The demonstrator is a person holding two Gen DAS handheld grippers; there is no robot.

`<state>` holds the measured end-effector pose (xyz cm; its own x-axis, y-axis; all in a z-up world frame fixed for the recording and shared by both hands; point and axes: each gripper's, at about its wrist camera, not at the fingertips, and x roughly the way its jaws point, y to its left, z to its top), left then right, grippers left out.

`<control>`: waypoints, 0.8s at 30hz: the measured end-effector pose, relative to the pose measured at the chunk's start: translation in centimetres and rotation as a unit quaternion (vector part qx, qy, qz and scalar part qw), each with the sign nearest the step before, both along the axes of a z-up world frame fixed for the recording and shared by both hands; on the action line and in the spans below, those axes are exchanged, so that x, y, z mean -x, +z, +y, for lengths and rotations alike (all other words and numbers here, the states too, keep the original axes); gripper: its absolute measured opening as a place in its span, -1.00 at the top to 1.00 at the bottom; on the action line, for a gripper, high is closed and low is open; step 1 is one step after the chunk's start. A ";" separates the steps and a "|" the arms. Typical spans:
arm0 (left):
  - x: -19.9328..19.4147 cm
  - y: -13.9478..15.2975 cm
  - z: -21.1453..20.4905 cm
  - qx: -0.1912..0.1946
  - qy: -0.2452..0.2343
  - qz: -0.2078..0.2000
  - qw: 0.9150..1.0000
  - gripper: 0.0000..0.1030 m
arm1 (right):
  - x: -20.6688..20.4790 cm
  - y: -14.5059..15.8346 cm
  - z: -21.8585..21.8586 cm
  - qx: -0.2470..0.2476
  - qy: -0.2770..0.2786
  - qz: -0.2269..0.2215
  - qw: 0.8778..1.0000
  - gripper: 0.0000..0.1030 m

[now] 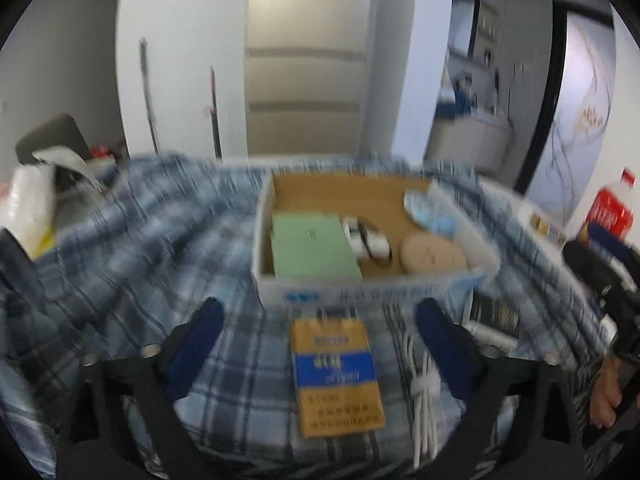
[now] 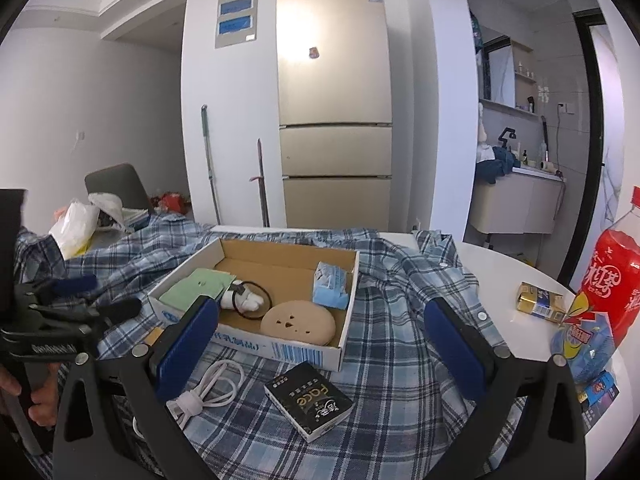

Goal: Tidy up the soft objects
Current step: 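Move the left gripper to the blue-and-gold cigarette pack and grasp it, then lift the blue-and-gold pack with the left gripper while the right gripper grasps the black Face tissue pack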

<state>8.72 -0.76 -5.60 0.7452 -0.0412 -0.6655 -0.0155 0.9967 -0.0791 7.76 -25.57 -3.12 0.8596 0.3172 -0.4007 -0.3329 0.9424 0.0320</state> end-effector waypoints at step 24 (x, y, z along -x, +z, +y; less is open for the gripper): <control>-2.7 -4.0 -0.3 0.013 -0.022 0.125 0.992 -0.06 | -1.7 -1.7 1.8 0.039 0.020 0.063 0.997 -0.99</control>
<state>11.47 -1.04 -9.58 0.5540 -0.0903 -0.8276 0.0055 0.9945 -0.1048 9.50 -23.81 -4.84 0.7882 0.3141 -0.5292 -0.3690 0.9294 0.0020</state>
